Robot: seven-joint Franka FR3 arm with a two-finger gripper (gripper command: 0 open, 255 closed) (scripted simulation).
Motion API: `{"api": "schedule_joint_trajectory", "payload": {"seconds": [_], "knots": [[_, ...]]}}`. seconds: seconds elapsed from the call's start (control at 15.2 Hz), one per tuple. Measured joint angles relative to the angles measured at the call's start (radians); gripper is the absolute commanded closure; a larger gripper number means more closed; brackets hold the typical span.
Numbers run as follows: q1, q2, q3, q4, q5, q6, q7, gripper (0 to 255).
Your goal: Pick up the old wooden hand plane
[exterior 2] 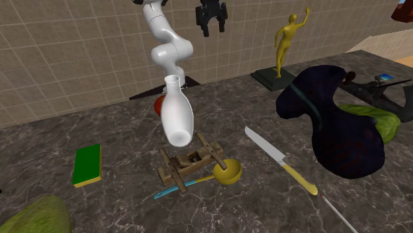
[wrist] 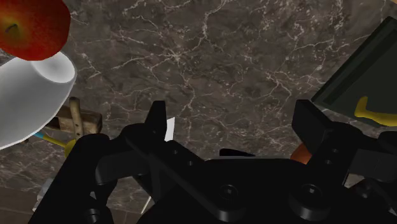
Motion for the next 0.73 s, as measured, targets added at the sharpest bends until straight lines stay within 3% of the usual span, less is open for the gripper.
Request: {"api": "schedule_joint_trajectory", "payload": {"seconds": [0.26, 0.73], "knots": [[-0.011, 0.058, -0.024, 0.008, -0.010, 0.038, -0.018, 0], [-0.037, 0.295, -0.091, 0.092, -0.026, 0.155, -0.064, 0]]}}
